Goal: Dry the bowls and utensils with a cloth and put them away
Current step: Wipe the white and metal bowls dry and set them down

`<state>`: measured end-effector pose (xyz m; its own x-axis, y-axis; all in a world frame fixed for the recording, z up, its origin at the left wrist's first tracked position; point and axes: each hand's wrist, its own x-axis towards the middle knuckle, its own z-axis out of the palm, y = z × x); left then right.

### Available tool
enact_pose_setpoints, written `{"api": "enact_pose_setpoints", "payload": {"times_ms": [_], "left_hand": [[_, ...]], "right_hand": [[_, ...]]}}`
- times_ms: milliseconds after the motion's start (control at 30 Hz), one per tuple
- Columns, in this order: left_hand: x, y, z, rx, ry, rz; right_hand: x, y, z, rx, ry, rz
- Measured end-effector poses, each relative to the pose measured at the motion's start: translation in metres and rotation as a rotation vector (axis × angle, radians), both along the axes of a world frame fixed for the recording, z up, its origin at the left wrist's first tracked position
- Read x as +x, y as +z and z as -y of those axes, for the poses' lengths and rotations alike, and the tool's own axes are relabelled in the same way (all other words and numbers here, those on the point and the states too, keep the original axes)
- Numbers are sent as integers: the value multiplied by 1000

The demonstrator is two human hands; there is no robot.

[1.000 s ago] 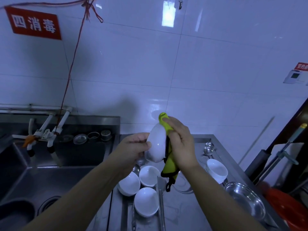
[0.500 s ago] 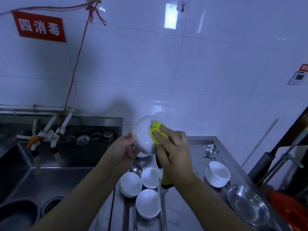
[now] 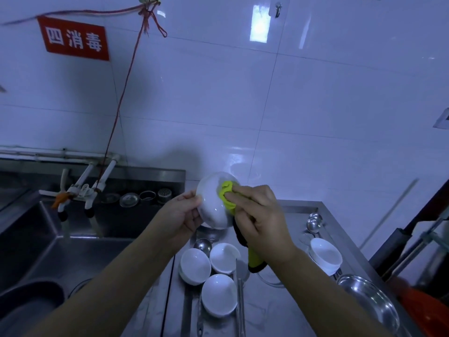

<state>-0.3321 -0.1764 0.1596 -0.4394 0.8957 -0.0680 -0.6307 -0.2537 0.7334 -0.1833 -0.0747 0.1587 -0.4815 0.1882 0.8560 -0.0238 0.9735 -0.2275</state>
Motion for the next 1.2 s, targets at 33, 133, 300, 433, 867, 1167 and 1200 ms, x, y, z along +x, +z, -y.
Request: {"api": "enact_pose_setpoints", "payload": {"times_ms": [33, 133, 300, 433, 867, 1167, 1200], "left_hand": [[1, 1, 0, 7, 12, -1], [14, 7, -4, 18, 34, -9], [31, 14, -11, 25, 76, 74], [32, 20, -16, 45, 77, 247], [43, 7, -29, 39, 92, 566], [51, -14, -21, 32, 76, 566], [52, -18, -20, 20, 78, 551]], "right_hand": [[2, 6, -1, -36, -10, -15], [-5, 27, -4, -134, -107, -16], [-26, 18, 11, -20, -182, 67], [-15, -2, 18, 224, -220, 47], [-18, -10, 0, 141, -308, -95], [1, -41, -17, -281, -240, -204], [3, -42, -18, -367, -208, -215]]}}
